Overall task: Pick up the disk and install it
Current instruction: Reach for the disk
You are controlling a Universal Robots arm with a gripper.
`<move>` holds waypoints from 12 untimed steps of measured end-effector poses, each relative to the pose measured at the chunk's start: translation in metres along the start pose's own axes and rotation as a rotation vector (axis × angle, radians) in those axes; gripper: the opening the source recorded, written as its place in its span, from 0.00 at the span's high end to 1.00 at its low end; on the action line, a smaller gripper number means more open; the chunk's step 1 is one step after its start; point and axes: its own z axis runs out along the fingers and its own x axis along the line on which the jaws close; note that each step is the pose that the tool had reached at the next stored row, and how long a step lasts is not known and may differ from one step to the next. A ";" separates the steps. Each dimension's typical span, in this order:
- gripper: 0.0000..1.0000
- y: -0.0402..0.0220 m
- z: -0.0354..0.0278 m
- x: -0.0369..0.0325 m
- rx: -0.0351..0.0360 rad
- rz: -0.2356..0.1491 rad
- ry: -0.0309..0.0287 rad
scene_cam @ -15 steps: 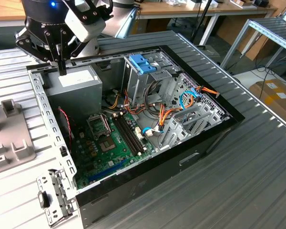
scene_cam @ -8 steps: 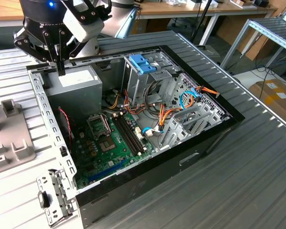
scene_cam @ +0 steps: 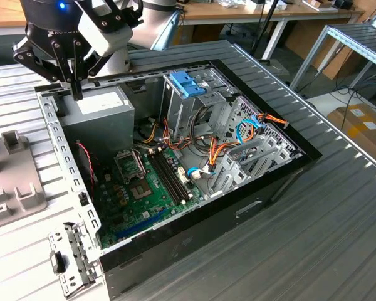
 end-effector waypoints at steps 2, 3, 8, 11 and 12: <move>0.89 -0.0001 0.0000 0.0011 0.0000 0.000 0.0000; 0.89 -0.0001 0.0000 0.0016 0.0000 0.000 0.0000; 0.89 -0.0004 -0.0001 0.0052 0.0000 0.000 0.0000; 0.89 -0.0005 -0.0002 0.0069 0.0000 0.000 0.0000; 0.89 -0.0006 -0.0002 0.0078 0.0000 0.000 0.0000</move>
